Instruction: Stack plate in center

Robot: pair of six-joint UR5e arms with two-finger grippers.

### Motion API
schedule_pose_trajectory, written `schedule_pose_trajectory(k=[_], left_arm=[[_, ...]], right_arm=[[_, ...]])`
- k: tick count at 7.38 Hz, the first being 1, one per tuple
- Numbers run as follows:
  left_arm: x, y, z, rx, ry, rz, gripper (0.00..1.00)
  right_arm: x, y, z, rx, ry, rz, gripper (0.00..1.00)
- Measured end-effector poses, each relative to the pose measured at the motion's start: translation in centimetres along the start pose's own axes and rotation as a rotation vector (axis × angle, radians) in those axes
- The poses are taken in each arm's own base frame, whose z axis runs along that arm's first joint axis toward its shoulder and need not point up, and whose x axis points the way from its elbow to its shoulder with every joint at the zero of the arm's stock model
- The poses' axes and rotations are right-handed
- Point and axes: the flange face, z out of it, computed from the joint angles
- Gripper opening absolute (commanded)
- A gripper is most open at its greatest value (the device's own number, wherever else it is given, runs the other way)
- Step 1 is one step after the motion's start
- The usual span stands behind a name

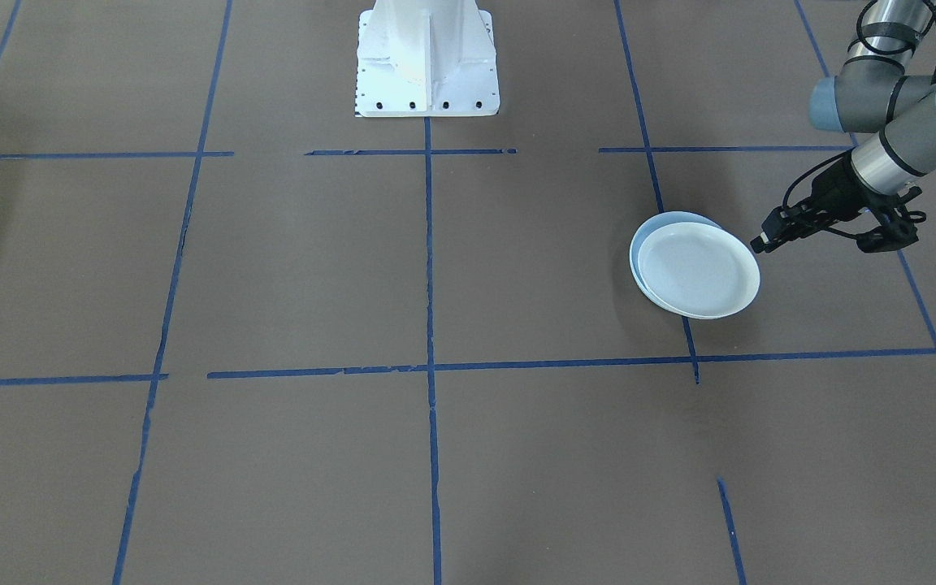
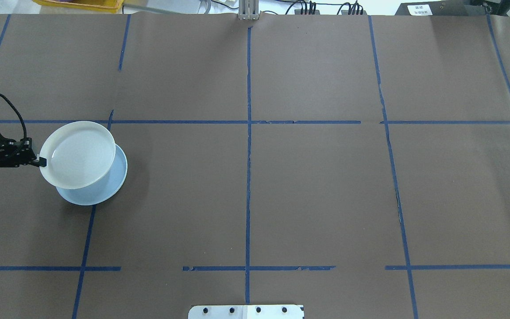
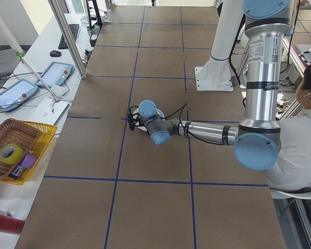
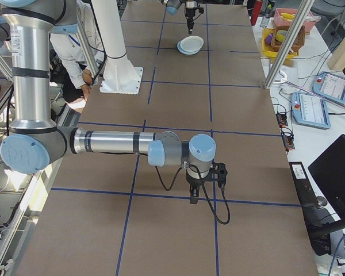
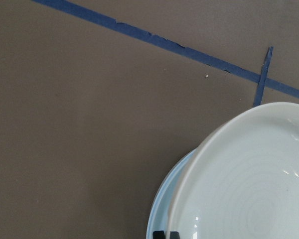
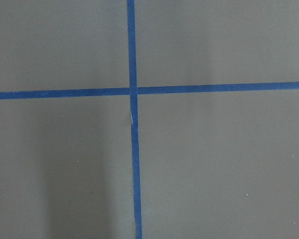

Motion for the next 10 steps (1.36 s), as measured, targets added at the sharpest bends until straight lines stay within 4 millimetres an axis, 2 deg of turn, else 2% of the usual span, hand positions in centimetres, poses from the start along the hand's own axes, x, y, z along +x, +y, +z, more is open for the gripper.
schedule_pose_trajectory(k=[3, 5, 8, 10], left_arm=[[-0.6, 0.6, -0.3, -0.027, 0.015, 0.011, 0.99], [-2.6, -0.1, -2.0, -0.014, 0.008, 0.029, 0.99], [-9.4, -3.9, -7.9, 0.075, -0.136, 0.181, 0.99], [-14.2, -6.5, -13.5, 0.091, -0.266, 0.283, 0.99]], right_arm=[[0.0, 0.0, 0.0, 0.0, 0.0, 0.0, 1.0], [0.0, 0.0, 0.0, 0.0, -0.001, 0.0, 1.0], [0.0, 0.0, 0.0, 0.0, 0.0, 0.0, 1.0], [0.0, 0.0, 0.0, 0.0, 0.0, 0.001, 1.0]])
